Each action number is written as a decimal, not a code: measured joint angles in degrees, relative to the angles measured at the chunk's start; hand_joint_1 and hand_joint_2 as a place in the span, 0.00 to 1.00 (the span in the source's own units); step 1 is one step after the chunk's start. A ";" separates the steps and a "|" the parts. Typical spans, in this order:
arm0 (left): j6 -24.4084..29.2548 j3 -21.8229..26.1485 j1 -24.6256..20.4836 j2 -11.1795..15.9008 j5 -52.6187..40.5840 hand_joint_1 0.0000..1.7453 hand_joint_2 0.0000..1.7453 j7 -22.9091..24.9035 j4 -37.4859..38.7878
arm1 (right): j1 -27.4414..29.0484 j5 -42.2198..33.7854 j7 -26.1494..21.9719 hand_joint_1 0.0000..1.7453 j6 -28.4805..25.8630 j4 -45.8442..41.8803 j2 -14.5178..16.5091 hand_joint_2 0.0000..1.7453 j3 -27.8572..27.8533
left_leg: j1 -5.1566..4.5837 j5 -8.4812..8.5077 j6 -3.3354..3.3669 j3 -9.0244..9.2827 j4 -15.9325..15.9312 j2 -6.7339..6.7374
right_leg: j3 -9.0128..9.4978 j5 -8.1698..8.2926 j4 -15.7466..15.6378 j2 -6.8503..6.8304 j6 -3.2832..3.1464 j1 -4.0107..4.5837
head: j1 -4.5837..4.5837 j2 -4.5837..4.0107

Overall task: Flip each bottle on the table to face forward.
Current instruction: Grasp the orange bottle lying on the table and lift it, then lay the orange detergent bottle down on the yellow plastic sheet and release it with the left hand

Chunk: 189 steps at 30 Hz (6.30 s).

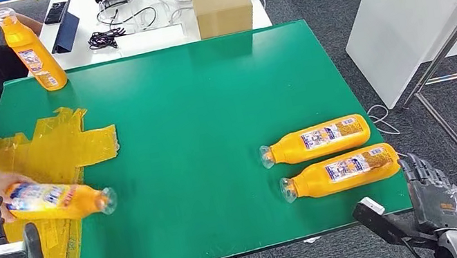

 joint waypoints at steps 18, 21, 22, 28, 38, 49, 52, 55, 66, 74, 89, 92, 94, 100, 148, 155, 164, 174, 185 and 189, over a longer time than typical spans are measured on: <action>-0.77 -1.43 0.05 0.02 1.39 0.00 0.00 -0.32 -0.40 | -6.68 -2.27 0.73 0.00 2.18 6.90 -5.32 1.00 -1.90 | 0.00 0.02 0.02 0.04 0.01 0.02 | 0.06 0.02 0.00 0.02 0.03 0.00 | -0.01 0.00; -0.84 -1.69 -0.18 0.02 1.45 0.00 0.00 -0.32 -0.40 | -8.15 -2.47 0.63 0.00 2.09 8.08 -5.72 1.00 -1.16 | 0.00 0.02 0.02 0.03 0.00 0.04 | 0.05 0.02 0.00 0.03 0.03 0.00 | -0.01 0.00; -0.88 -1.86 -0.34 0.02 1.47 0.00 0.00 -0.30 -0.39 | -8.92 -2.51 0.62 0.00 2.04 8.62 -5.90 1.00 -0.62 | 0.00 0.02 0.02 0.04 0.00 0.05 | 0.05 0.02 0.00 0.03 0.03 0.01 | -0.01 0.00; -1.12 -2.40 -1.10 0.05 1.91 0.00 0.00 0.15 -0.37 | -13.62 -2.73 0.89 0.00 1.87 12.09 -6.73 1.00 3.87 | 0.00 0.04 0.03 0.07 0.01 0.05 | 0.09 0.03 0.00 0.04 0.03 0.00 | 0.00 0.00; -1.31 -2.57 -1.94 0.09 2.70 0.00 0.00 0.24 -0.21 | -19.20 -2.47 1.70 0.00 1.70 17.16 -7.04 1.00 11.28 | -0.01 0.04 0.03 0.06 0.01 0.03 | 0.08 0.03 0.01 0.03 0.03 0.00 | 0.00 0.00; -1.59 -2.86 -2.27 0.19 4.25 0.00 0.00 0.24 0.44 | -22.85 -2.98 1.93 0.00 1.81 21.63 -7.04 1.00 16.84 | 0.00 0.04 0.03 0.05 0.01 0.02 | 0.08 0.03 0.01 0.03 0.03 0.00 | 0.00 0.00; -1.66 -2.87 -2.43 0.33 4.96 0.00 0.00 0.21 0.83 | -23.34 -3.72 1.83 0.00 2.89 23.79 -7.06 1.00 18.65 | 0.00 0.04 0.03 0.05 0.01 0.03 | 0.08 0.03 0.01 0.03 0.03 0.01 | 0.00 0.00; -1.60 -2.87 -2.70 0.62 5.95 0.00 0.00 -0.03 1.34 | -24.32 -5.39 1.68 0.00 6.02 26.00 -7.71 1.00 20.80 | 0.00 0.03 0.03 0.11 0.01 0.07 | 0.10 0.03 0.01 0.07 0.03 0.01 | 0.00 0.00; -0.51 -3.83 -5.11 2.56 9.94 0.00 0.00 -1.73 4.78 | -29.45 -15.33 0.94 0.29 16.53 31.07 -14.15 1.00 28.26 | 0.01 -0.43 0.18 1.50 -0.01 0.37 | 0.71 -0.20 -0.15 0.37 0.18 0.01 | 0.00 0.00; -0.19 -4.40 -5.53 3.37 10.53 0.00 0.00 -2.32 6.71 | -29.44 -16.67 1.22 0.99 18.76 32.06 -17.08 1.00 30.80 | 0.02 -0.40 0.24 1.73 0.00 0.39 | 1.04 -0.15 -0.31 0.41 0.22 0.01 | 0.02 0.00; 0.45 -8.21 -9.02 5.02 13.13 0.00 0.00 -2.29 9.72 | -28.13 -24.50 4.26 1.00 20.42 29.68 -23.05 1.00 34.51 | 0.03 -0.55 0.48 1.93 0.01 0.15 | 1.51 -0.26 -0.66 0.33 0.40 0.01 | 0.02 0.00; 0.19 -8.62 -9.02 5.22 13.71 0.00 0.00 -1.92 9.73 | -27.96 -25.46 4.78 1.00 19.18 29.53 -22.96 1.00 34.57 | 0.03 -0.57 0.50 1.89 0.00 0.15 | 1.55 -0.26 -0.69 0.33 0.40 0.03 | 0.01 0.00; -1.57 -8.75 -8.58 5.31 15.53 0.00 0.00 -0.94 9.64 | -27.74 -26.40 4.75 1.00 15.86 29.59 -21.89 1.00 34.01 | 0.04 -0.60 0.50 1.83 -0.01 0.19 | 1.74 -0.23 -0.70 0.35 0.42 0.06 | 0.01 0.00; -17.03 -8.84 -3.87 5.20 29.69 0.00 1.00 1.81 7.36 | -26.52 -34.19 -3.79 1.00 3.01 27.41 -14.65 1.00 29.50 | 0.03 -0.58 0.48 1.56 -0.02 0.80 | 1.69 0.01 -0.68 0.78 0.39 0.08 | 0.01 0.00; -32.64 -19.85 -3.36 -0.22 62.12 0.00 1.00 7.05 1.91 | -45.75 -26.82 -4.98 1.00 -14.73 36.11 22.00 1.00 54.03 | 0.17 -0.22 0.40 0.34 -0.01 0.28 | 0.65 0.05 -0.52 0.38 0.42 0.16 | 0.00 0.00; -32.63 -19.09 -3.50 -0.40 63.23 0.00 1.00 7.10 1.91 | -45.85 -26.11 -4.67 1.00 -14.70 37.68 23.27 1.00 57.08 | 0.18 -0.22 0.40 0.34 -0.01 0.29 | 0.63 0.05 -0.52 0.38 0.42 0.17 | 0.00 0.00; -32.06 -18.17 -3.46 -0.55 62.77 0.00 1.00 7.15 1.88 | -46.85 -22.92 -0.87 1.00 -13.60 41.40 24.55 1.00 61.49 | 0.18 -0.22 0.39 0.31 -0.02 0.29 | 0.60 0.05 -0.52 0.38 0.42 0.16 | 0.00 0.00; -30.99 -17.06 -2.97 -0.86 62.00 0.07 1.00 7.14 1.41 | -49.01 -20.03 0.92 1.00 -13.03 45.42 26.58 1.00 64.54 | 0.19 -0.21 0.38 0.31 -0.01 0.30 | 0.58 0.05 -0.52 0.39 0.42 0.16 | 0.00 0.00; -29.57 -16.96 -2.52 -0.98 61.71 1.00 1.00 6.18 1.41 | -50.40 -20.56 1.52 1.00 -12.48 47.51 27.90 1.00 65.90 | 0.19 -0.20 0.38 0.31 -0.01 0.30 | 0.56 0.05 -0.52 0.39 0.42 0.16 | 0.00 0.00; -29.38 -16.76 -2.24 -1.03 61.34 1.00 1.00 5.69 1.41 | -50.42 -20.99 1.84 1.00 -12.31 47.61 27.96 1.00 66.30 | 0.19 -0.21 0.38 0.30 -0.01 0.30 | 0.56 0.05 -0.52 0.39 0.42 0.16 | 0.00 0.00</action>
